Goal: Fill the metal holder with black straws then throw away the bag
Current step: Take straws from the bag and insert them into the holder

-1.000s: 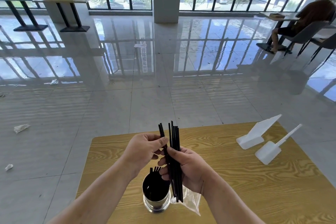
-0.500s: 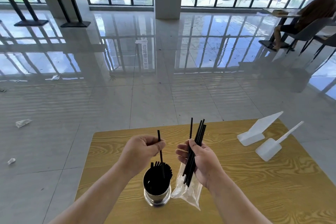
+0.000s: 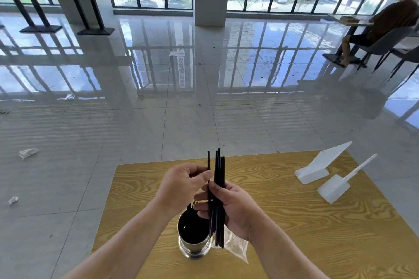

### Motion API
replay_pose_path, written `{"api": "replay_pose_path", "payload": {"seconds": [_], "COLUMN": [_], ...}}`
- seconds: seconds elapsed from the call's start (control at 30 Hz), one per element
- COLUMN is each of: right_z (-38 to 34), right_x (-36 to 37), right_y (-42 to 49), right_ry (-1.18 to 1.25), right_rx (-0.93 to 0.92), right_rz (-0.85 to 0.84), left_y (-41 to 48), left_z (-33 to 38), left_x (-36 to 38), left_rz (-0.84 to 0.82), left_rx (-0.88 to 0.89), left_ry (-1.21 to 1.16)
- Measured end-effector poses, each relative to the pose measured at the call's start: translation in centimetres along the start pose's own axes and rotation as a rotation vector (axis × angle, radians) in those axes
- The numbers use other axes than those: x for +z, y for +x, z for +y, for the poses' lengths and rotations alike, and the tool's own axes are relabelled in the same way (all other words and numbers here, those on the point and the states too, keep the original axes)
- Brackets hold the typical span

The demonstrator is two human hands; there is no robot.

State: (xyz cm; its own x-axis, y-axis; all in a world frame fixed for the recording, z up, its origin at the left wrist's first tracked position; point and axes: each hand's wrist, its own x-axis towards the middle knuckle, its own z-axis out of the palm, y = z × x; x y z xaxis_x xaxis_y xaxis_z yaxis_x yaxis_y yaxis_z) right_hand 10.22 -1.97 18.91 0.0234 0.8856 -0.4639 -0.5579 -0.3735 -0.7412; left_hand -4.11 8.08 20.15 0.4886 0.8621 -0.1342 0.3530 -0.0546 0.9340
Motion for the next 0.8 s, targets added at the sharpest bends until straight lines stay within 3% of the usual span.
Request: {"api": "replay_pose_path", "payload": {"seconds": [0.13,0.37,0.5,0.67,0.8], "right_z": [-0.1,-0.4,-0.6,-0.7,-0.9], "right_x": [-0.3,-2.6,-3.3,-3.6,-3.7], "right_y": [0.0,1.3,1.4,1.4,0.9], "right_ry": [0.006,0.103,0.139,0.115,0.129], "right_rx": [0.001,-0.104,-0.098,-0.147,-0.151], "right_rz": [0.051,0.447,0.48,0.589,0.58], "left_y": [-0.2,-0.7,-0.8,-1.0,-1.3], "left_z": [0.9,2.3,2.1,1.6,0.5], "left_x": [-0.7,-2.5,-2.6,-2.3,-2.0], "left_rz": [0.018,-0.188,-0.225,-0.318,-0.324], "left_rx": [-0.095,-0.227,-0.243,-0.263,-0.282], "left_ry": [-0.272,-0.761,-0.712,-0.447,-0.278]}}
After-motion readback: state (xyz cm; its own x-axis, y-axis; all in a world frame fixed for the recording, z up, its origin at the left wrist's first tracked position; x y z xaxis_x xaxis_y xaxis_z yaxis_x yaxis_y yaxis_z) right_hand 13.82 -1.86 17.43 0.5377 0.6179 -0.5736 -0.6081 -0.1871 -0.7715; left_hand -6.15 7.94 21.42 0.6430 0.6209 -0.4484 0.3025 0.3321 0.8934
